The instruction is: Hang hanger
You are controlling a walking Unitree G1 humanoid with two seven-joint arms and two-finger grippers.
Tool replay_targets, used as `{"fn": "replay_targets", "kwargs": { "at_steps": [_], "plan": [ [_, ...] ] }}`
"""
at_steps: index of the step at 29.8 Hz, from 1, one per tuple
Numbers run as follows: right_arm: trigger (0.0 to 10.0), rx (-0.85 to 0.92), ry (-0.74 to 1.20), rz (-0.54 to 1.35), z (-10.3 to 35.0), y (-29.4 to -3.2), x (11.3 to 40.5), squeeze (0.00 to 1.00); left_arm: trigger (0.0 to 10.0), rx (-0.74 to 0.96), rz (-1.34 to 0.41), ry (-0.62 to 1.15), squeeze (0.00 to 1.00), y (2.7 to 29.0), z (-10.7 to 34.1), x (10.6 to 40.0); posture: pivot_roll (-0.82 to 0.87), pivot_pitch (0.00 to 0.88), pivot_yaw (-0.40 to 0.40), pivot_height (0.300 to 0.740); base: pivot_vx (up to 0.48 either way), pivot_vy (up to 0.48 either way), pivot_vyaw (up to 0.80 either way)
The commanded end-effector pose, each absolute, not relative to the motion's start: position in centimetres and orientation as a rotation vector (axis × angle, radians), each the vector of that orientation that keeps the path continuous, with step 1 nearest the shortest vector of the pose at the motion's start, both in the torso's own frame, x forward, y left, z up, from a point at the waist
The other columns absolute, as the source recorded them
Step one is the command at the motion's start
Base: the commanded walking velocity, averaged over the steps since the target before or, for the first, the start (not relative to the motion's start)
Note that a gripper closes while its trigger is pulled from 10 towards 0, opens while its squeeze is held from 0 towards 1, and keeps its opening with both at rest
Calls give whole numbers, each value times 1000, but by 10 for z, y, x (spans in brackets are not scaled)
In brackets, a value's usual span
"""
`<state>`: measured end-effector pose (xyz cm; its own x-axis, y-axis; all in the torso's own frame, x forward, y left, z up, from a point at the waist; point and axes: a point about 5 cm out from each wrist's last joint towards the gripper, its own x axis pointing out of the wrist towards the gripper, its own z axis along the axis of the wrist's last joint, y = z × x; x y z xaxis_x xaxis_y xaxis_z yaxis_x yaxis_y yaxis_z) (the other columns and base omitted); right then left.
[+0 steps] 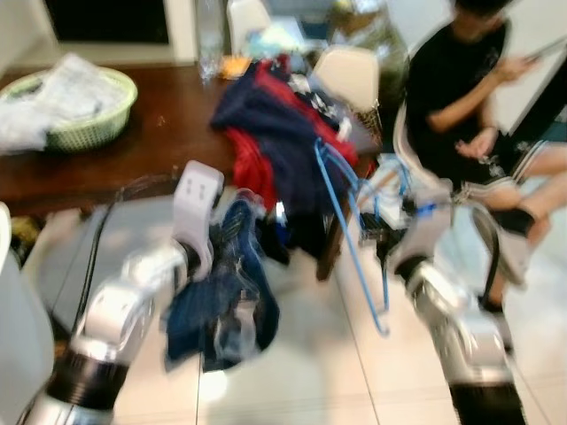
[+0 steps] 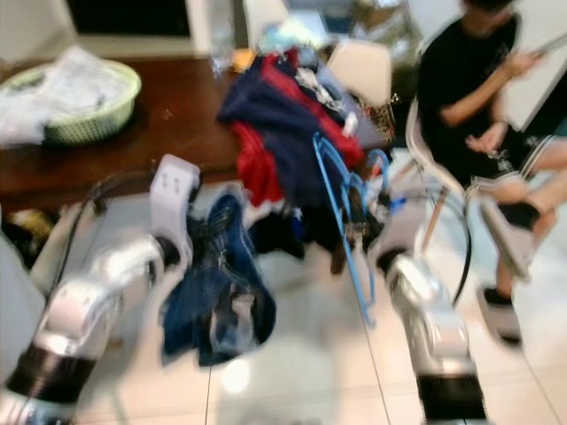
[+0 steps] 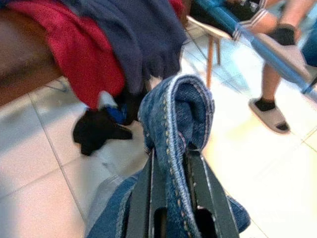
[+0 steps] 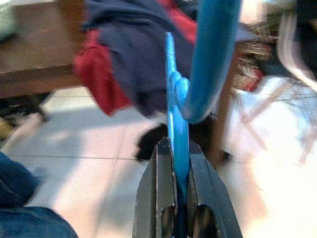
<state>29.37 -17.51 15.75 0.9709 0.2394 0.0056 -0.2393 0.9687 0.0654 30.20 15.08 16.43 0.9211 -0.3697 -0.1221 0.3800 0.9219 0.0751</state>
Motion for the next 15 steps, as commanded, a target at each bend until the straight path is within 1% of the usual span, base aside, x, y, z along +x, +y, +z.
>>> {"fn": "replay_targets", "kwargs": {
  "at_steps": [1,2,3,5,6,7,8,10,15],
  "plan": [
    [10000,44,-29,246,162,-170,288,0,10000,134,-349,18,0,155,178,298,57,120,-71,740,0,0,-800],
    [10000,38,-15,219,150,-164,268,0,10000,220,-279,18,0,163,164,280,54,129,-76,740,0,0,-800],
    [10000,39,-10,206,145,-161,260,0,10000,258,-261,12,0,164,159,271,53,131,-77,740,0,0,-800],
    [10000,41,-7,199,143,-159,255,0,10000,276,-256,9,0,164,157,266,53,131,-77,740,0,0,-800],
    [10000,22,-10,170,142,-159,250,0,10000,260,-245,2,0,160,151,255,51,134,-80,740,0,0,-800],
    [10000,22,-10,170,142,-159,250,0,10000,260,-245,2,0,160,151,255,51,134,-80,740,0,0,-800],
    [10000,2,-14,148,142,-158,247,0,10000,244,-233,-7,0,157,146,249,51,134,-80,740,0,0,-800],
    [10000,16,12,65,140,-165,240,0,10000,197,-242,19,0,139,131,231,43,144,-87,740,0,0,-800],
    [10000,16,63,78,136,-160,225,0,10000,187,-219,10,0,137,128,228,38,162,-96,740,0,0,-800]
  ]
}}
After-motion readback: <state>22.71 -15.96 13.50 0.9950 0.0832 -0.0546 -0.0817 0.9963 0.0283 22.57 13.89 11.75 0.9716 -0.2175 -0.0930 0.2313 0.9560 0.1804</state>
